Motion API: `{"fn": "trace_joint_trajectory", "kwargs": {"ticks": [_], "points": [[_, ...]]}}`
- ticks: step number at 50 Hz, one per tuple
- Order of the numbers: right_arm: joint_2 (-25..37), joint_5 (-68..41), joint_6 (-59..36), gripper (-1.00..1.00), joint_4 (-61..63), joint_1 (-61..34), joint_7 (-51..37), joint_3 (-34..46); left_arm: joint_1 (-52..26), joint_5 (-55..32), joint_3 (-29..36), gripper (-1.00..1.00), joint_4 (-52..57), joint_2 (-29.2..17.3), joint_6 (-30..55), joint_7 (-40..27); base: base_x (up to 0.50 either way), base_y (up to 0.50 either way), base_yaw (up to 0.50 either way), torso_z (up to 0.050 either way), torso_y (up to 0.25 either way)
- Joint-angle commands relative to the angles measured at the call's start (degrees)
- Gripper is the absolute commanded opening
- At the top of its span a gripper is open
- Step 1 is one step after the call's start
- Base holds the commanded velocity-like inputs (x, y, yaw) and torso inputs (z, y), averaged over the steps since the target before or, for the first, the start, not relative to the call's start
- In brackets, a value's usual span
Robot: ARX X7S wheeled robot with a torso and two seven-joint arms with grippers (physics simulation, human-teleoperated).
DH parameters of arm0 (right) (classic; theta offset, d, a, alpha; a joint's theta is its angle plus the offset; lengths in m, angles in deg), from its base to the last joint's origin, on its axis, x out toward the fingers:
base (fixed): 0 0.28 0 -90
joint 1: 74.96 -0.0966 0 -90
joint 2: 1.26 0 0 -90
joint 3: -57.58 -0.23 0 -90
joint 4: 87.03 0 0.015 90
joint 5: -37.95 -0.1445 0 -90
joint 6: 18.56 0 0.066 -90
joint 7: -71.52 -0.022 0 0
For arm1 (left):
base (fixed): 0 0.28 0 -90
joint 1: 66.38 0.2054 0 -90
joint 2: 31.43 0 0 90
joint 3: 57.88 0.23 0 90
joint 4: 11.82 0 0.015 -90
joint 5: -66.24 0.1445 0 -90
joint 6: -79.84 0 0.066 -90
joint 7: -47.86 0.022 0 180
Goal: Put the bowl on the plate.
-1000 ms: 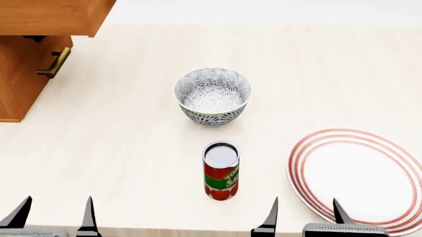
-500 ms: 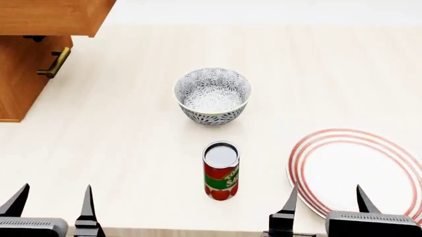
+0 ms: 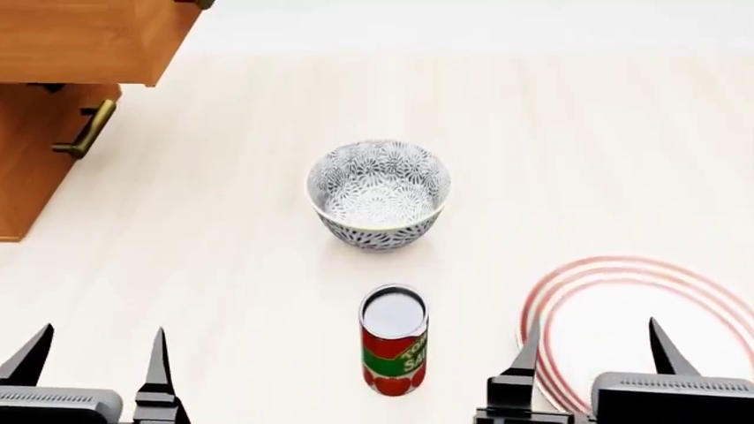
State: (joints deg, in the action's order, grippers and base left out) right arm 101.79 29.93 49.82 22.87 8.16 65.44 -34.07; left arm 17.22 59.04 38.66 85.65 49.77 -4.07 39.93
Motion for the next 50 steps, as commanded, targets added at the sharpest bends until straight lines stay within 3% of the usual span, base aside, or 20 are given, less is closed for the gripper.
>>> {"fn": "trace_joint_trajectory", "kwargs": {"ticks": [1, 50], "points": [[0.5, -0.4, -0.3, 1.0, 0.7, 0.4, -0.4, -0.2, 0.0, -0.4, 0.5, 1.0, 0.5, -0.5, 0.2, -0.5, 0.16, 0.0, 0.0, 0.0, 0.0], [1.6, -2.2, -0.2, 1.0, 1.0, 1.1, -1.2, -0.1, 0.1, -1.4, 2.1, 1.0, 1.6, -2.1, 0.2, -2.2, 0.16, 0.0, 0.0, 0.0, 0.0]]}}
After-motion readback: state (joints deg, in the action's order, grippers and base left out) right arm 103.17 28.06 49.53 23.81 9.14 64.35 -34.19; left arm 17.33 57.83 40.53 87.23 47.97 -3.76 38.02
